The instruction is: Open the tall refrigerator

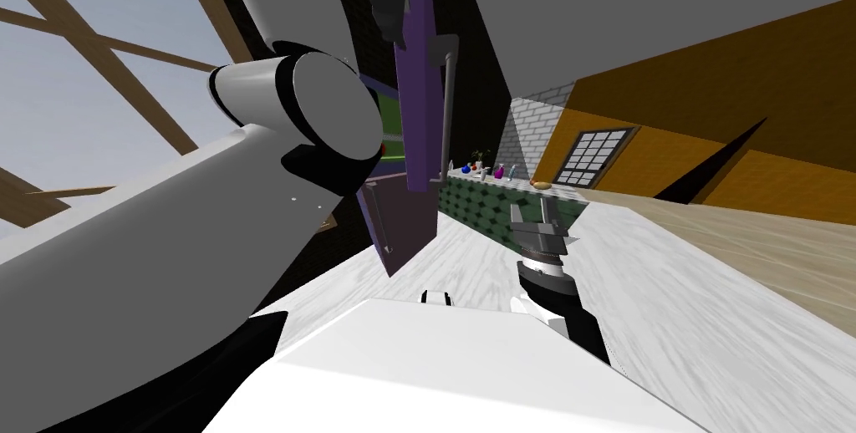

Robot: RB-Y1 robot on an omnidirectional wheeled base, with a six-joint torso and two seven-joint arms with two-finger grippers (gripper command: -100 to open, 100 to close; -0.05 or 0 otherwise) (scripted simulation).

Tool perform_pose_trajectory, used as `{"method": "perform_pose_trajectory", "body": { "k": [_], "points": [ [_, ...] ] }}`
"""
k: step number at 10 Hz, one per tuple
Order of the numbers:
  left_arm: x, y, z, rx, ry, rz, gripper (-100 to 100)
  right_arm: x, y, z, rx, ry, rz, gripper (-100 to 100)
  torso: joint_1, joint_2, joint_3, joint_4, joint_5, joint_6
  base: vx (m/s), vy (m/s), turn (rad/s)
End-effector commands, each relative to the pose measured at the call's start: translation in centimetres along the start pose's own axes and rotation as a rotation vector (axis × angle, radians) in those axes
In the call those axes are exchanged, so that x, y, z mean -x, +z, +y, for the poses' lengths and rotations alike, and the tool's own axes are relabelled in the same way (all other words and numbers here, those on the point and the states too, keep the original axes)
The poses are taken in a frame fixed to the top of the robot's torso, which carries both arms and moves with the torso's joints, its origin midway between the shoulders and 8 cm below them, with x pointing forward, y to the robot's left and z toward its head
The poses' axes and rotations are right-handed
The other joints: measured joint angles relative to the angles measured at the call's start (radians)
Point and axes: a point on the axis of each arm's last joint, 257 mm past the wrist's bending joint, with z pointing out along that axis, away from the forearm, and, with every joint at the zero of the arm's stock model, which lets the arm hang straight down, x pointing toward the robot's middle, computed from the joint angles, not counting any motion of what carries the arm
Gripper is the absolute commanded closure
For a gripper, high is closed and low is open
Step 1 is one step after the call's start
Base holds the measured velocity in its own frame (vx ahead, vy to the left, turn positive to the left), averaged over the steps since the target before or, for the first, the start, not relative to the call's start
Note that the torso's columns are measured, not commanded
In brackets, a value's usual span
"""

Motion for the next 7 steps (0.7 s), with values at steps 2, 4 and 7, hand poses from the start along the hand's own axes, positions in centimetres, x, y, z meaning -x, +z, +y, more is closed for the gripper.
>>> {"method": "perform_pose_trajectory", "body": {
  "k": [2, 4, 7],
  "points": [
    [1.4, 0.2, 0.7, 0.031, -0.003, -0.069, 100, 0.0, 0.0, 0.0, 0.000, 0.000, 0.000, 0, -0.009, 0.001, 0.000, 0.002, -0.007, 0.004, 0.002, -0.324, 0.073],
    [2.2, 0.1, 0.9, 0.042, -0.004, -0.104, 100, 0.0, 0.0, 0.0, 0.000, 0.000, 0.000, 0, 0.003, -0.001, -0.004, 0.003, -0.002, 0.003, 0.020, -0.265, 0.043],
    [3.4, -0.1, 1.2, 0.058, -0.006, -0.158, 100, 0.0, 0.0, 0.0, 0.000, 0.000, 0.000, 0, 0.015, 0.002, -0.001, 0.004, 0.005, -0.001, -0.003, -0.248, 0.058]
  ]
}}
